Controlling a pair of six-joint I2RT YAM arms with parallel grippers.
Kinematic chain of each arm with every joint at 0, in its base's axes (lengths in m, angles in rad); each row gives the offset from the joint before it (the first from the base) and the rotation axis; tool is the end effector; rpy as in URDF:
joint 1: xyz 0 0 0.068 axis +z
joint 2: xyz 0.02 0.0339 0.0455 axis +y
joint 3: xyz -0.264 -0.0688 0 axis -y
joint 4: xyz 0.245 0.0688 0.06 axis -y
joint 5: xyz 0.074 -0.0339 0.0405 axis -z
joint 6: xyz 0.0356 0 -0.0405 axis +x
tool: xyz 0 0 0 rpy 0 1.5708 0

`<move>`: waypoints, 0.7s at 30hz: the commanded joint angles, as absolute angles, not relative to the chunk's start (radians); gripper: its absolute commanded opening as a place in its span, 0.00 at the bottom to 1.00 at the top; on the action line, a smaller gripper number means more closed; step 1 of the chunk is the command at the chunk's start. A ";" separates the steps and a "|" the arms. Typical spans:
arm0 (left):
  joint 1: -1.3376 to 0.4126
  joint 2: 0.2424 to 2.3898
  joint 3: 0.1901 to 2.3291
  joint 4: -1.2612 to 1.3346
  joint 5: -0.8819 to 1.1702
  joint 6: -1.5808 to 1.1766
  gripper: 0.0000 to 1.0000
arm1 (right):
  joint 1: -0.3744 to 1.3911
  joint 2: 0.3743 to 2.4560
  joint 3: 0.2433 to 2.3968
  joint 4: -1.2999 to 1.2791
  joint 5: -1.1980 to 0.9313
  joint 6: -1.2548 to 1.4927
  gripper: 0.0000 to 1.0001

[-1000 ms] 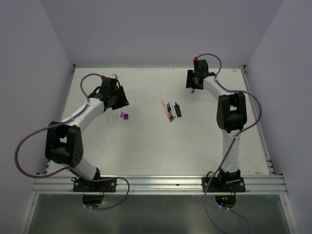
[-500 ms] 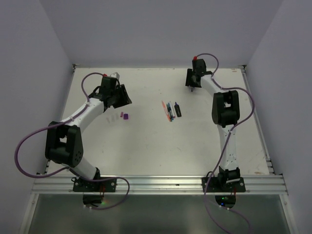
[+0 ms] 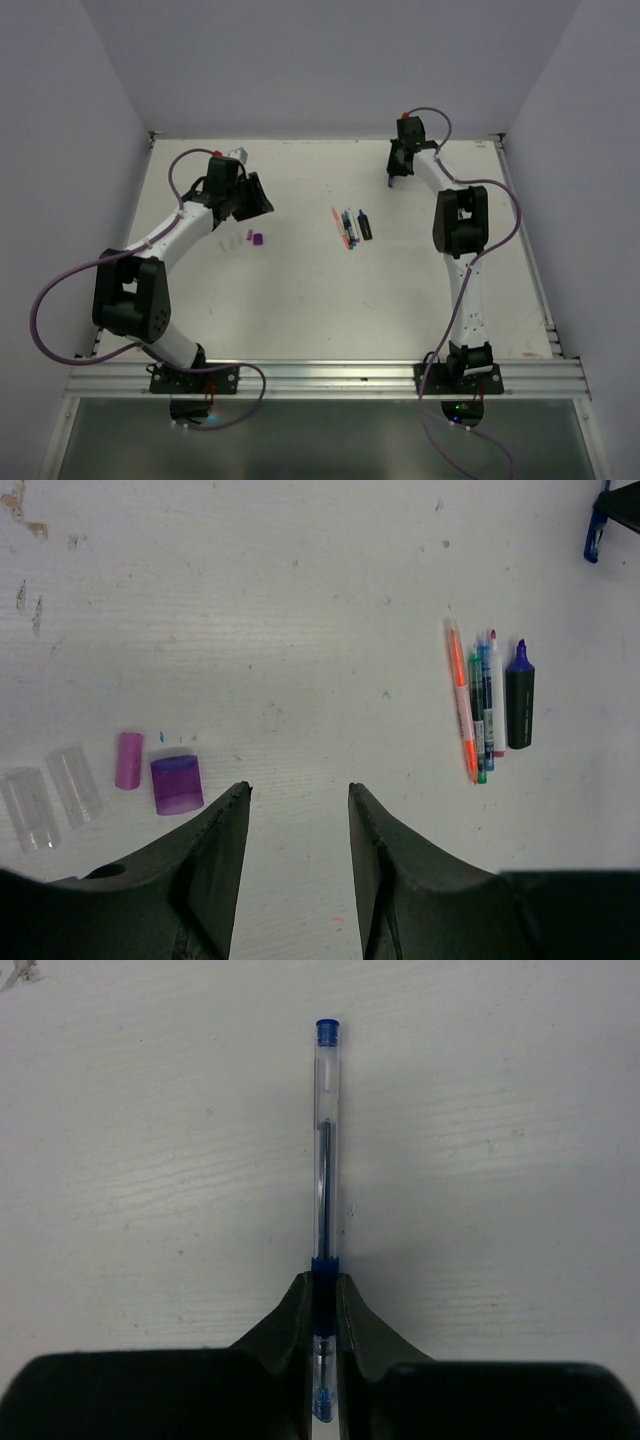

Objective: Open the pen caps

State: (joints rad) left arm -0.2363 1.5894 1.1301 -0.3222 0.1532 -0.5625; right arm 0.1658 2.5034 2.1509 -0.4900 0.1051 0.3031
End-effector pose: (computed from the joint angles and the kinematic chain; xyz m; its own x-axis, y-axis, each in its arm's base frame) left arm 0.3377 -0.0869 0.2457 -0.7588 -0.3594 -0.5432 -0.0804 0.8793 -0.4695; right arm 0.5485 0.0880 0.1609 -0.7310 0.1786 -0.6586 0.1288 0.9839 0.1239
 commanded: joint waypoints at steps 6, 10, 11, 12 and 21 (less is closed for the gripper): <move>-0.232 1.532 1.088 -0.268 0.278 -0.512 0.46 | 0.134 2.557 2.209 -0.515 -0.037 0.383 0.00; -0.233 1.514 1.071 -0.258 0.369 -0.494 0.45 | 0.130 2.493 2.079 -0.385 -0.075 0.399 0.00; -0.235 1.503 1.054 -0.247 0.391 -0.494 0.44 | 0.132 2.415 2.022 -0.282 -0.084 0.408 0.00; -0.235 1.499 1.043 -0.220 0.414 -0.498 0.43 | 0.132 2.375 1.900 -0.225 -0.112 0.420 0.00; -0.261 1.396 0.832 0.215 0.767 -0.733 0.40 | 0.164 1.851 1.223 0.306 -0.359 0.606 0.00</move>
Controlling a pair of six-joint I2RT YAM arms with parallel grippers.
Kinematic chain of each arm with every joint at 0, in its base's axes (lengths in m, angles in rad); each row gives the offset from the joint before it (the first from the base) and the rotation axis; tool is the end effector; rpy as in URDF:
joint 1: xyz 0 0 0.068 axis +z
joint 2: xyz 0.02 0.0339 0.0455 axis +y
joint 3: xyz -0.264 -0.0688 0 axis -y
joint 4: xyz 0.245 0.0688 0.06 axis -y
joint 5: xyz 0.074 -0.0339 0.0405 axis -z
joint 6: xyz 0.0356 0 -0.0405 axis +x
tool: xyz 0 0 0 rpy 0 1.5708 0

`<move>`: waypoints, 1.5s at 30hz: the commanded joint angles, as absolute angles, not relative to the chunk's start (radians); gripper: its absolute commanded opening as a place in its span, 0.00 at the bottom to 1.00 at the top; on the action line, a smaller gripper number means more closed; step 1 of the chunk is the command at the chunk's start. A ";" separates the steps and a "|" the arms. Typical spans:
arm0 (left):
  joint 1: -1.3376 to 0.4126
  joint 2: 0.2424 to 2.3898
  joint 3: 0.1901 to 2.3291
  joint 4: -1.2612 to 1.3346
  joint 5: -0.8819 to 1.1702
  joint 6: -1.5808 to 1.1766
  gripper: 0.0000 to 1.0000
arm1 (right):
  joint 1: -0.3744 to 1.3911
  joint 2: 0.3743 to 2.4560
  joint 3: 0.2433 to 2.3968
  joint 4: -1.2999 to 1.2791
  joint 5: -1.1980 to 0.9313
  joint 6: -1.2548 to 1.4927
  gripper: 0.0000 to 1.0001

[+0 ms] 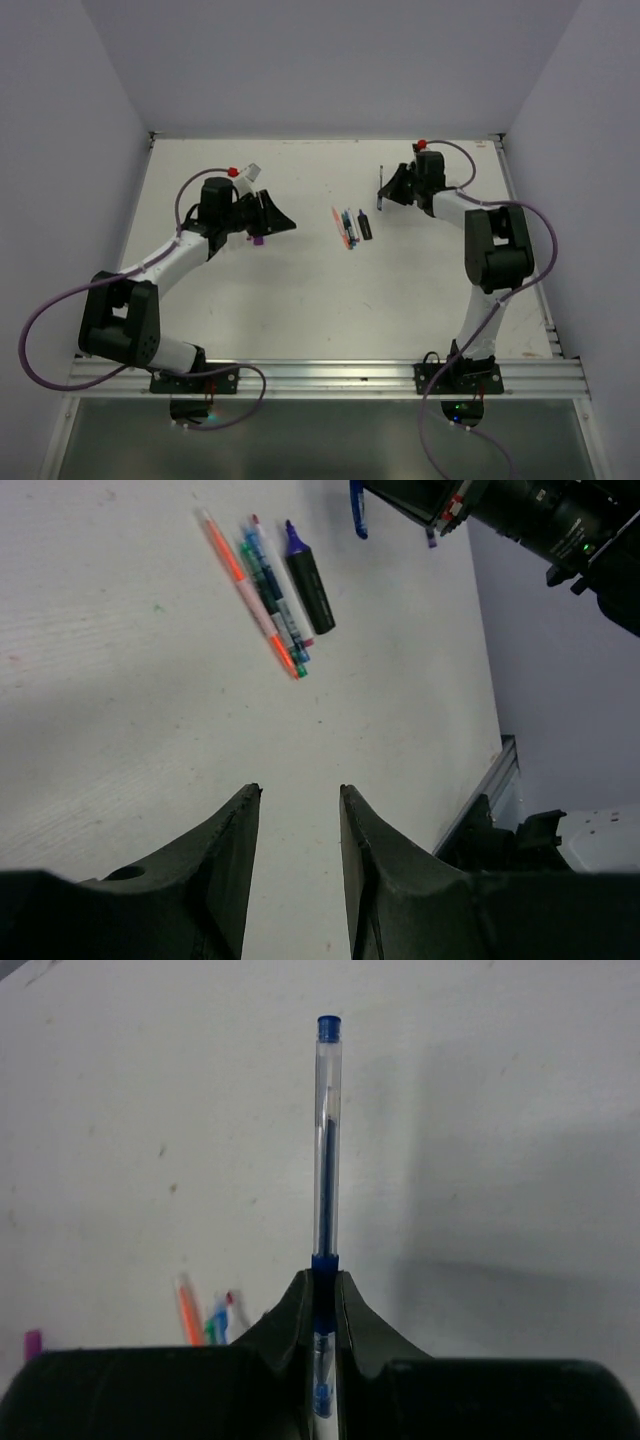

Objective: Open the pen caps

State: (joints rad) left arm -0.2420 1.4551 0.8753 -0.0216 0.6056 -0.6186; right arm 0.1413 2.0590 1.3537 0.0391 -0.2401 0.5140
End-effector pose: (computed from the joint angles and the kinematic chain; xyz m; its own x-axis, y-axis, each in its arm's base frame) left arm 0.2985 -0.0946 0.2333 -0.8260 -0.2872 -0.4850 0.2132 0.6373 -0.7405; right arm 0.4489 0.0724 0.1664 -0.6910 0.3841 -0.6123 0.0205 0.8572 0.5145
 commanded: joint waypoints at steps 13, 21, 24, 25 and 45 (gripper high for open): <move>-0.508 1.313 0.756 0.396 0.606 -0.865 0.36 | 0.442 1.274 0.746 0.448 -0.284 0.761 0.00; -0.571 1.299 0.729 0.429 0.540 -0.893 0.34 | 0.523 1.164 0.684 0.439 -0.221 0.778 0.00; -0.589 1.301 0.726 0.442 0.531 -0.899 0.38 | 0.535 1.160 0.678 0.431 -0.204 0.770 0.00; -0.597 1.302 0.726 0.445 0.522 -0.902 0.41 | 0.537 1.160 0.677 0.430 -0.201 0.770 0.00; -0.640 1.384 0.779 0.476 0.477 -0.911 0.43 | 0.571 1.146 0.667 0.439 -0.178 0.815 0.00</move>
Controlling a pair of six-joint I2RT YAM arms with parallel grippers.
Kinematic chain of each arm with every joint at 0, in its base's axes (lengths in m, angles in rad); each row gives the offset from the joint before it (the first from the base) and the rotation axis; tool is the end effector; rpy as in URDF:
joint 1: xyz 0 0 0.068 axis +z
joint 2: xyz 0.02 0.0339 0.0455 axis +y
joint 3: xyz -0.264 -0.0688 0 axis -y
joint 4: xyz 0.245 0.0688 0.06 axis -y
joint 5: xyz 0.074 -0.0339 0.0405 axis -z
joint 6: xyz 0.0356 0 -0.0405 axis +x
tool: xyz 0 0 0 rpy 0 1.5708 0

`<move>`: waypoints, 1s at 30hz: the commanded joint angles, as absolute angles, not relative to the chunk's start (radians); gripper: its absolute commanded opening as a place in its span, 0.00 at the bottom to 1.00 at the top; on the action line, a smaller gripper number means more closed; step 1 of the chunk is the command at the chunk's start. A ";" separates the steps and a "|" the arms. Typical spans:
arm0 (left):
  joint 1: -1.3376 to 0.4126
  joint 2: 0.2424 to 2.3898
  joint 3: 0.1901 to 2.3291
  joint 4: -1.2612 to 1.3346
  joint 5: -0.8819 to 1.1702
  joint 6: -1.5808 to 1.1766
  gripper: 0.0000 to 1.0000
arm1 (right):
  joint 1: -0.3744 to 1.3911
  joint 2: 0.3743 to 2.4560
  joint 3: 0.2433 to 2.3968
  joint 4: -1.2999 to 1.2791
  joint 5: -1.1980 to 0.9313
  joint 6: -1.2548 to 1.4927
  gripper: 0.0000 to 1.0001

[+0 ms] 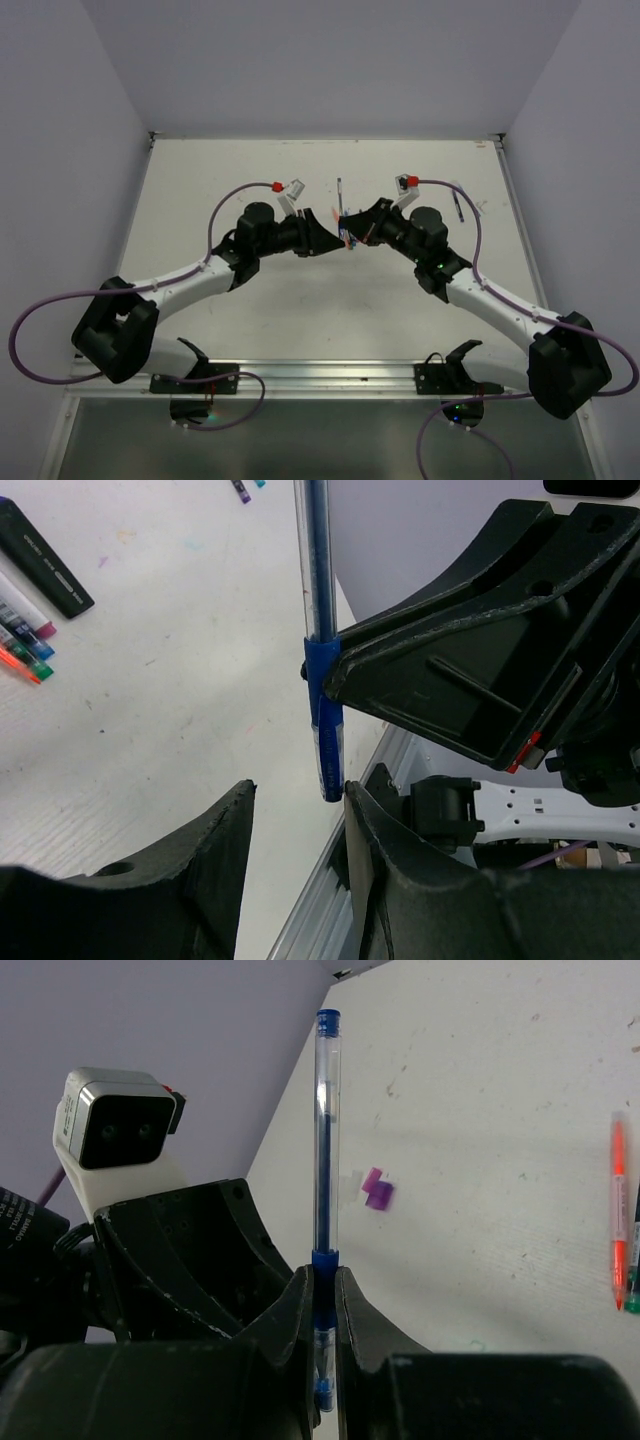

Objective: Open the pen caps

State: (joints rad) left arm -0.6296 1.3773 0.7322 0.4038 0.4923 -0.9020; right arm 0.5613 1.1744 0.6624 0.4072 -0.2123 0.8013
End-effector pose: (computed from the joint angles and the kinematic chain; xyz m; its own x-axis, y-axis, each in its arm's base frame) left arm 0.2353 -0.1922 0.2480 -0.8179 -0.2596 -0.5135 0.4002 0.3845 -0.8319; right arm 0.2239 0.1497 0.2779 -0.5628 0.4755 -0.6761 -0.4219 0.5382 0.7297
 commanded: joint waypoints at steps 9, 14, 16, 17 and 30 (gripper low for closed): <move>-0.646 1.408 0.807 0.480 0.477 -0.917 0.40 | 0.577 1.140 0.664 0.433 -0.172 0.818 0.00; -0.652 1.422 0.822 0.479 0.485 -0.919 0.34 | 0.580 1.132 0.661 0.428 -0.163 0.816 0.00; -0.653 1.424 0.822 0.471 0.483 -0.920 0.30 | 0.580 1.124 0.664 0.419 -0.152 0.811 0.00; -0.653 1.424 0.819 0.471 0.485 -0.917 0.29 | 0.580 1.123 0.666 0.417 -0.152 0.810 0.00; -0.653 1.414 0.825 0.422 0.552 -0.848 0.00 | 0.578 1.127 0.704 0.367 -0.198 0.753 0.12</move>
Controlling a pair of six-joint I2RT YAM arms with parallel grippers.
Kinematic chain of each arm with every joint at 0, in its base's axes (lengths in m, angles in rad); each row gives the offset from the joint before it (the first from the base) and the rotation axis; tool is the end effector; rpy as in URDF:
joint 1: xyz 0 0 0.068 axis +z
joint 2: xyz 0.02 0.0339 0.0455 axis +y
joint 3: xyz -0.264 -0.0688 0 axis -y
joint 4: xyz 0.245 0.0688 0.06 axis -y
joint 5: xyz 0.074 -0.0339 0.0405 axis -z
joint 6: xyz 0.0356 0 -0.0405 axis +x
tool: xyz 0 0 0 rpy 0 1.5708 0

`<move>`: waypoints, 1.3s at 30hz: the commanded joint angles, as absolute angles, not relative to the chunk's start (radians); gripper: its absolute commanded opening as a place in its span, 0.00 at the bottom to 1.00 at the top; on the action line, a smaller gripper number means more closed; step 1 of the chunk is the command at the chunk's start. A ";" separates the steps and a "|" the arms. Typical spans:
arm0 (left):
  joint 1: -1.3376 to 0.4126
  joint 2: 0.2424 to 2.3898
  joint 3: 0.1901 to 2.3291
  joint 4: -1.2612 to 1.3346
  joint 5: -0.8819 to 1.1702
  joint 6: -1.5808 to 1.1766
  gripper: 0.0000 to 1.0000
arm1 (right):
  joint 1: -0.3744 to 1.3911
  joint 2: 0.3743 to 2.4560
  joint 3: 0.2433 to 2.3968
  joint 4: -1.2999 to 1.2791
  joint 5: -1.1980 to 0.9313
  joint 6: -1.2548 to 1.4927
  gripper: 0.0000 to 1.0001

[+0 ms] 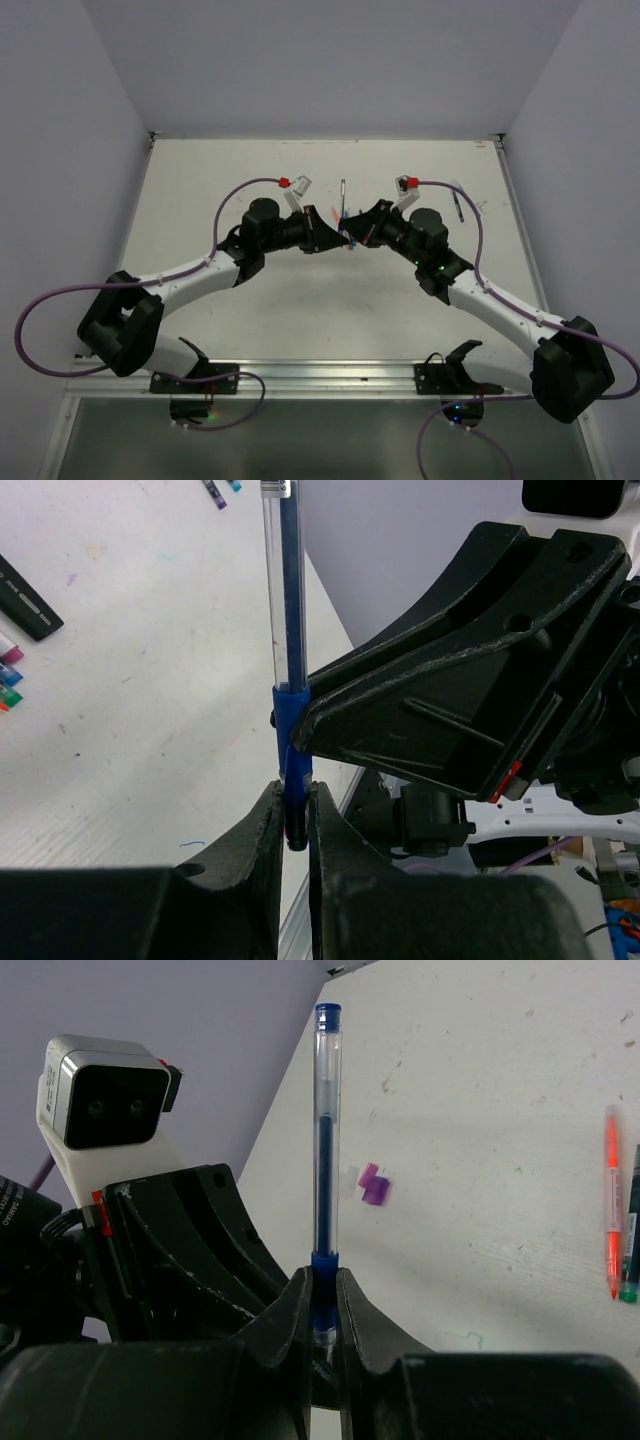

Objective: Open the pen caps

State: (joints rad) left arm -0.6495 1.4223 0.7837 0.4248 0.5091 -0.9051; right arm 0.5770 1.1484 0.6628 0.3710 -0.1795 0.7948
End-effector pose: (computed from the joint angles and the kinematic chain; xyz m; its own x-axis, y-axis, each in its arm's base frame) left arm 0.2413 -0.2050 0.2544 -0.8180 -0.2411 -0.5222 0.4275 0.3525 -0.8324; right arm 0.2184 0.1498 0.2805 -0.5563 0.4758 -0.6813 -0.4117 0.5543 0.7233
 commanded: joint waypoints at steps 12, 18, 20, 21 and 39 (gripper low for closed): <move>-0.653 1.393 0.827 0.370 0.584 -0.775 0.00 | 0.580 1.160 0.727 0.344 -0.230 0.739 0.16; -0.653 1.385 0.770 0.444 0.653 -0.782 0.00 | 0.577 1.128 0.719 0.375 -0.180 0.704 0.00; -0.653 1.388 0.746 0.497 0.733 -0.805 0.00 | 0.575 1.099 0.690 0.426 -0.184 0.701 0.00; -0.652 1.387 0.711 0.581 0.764 -0.819 0.00 | 0.574 1.088 0.684 0.464 -0.190 0.698 0.00; -0.558 1.404 0.495 1.257 1.038 -1.175 0.00 | 0.425 1.040 0.646 0.715 -0.219 0.839 0.00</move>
State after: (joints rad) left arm -0.5625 1.4101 0.5087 1.1374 0.8944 -1.1244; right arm 0.4793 1.0386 0.6136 0.5823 -0.3630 0.8196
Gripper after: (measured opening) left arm 0.134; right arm 0.040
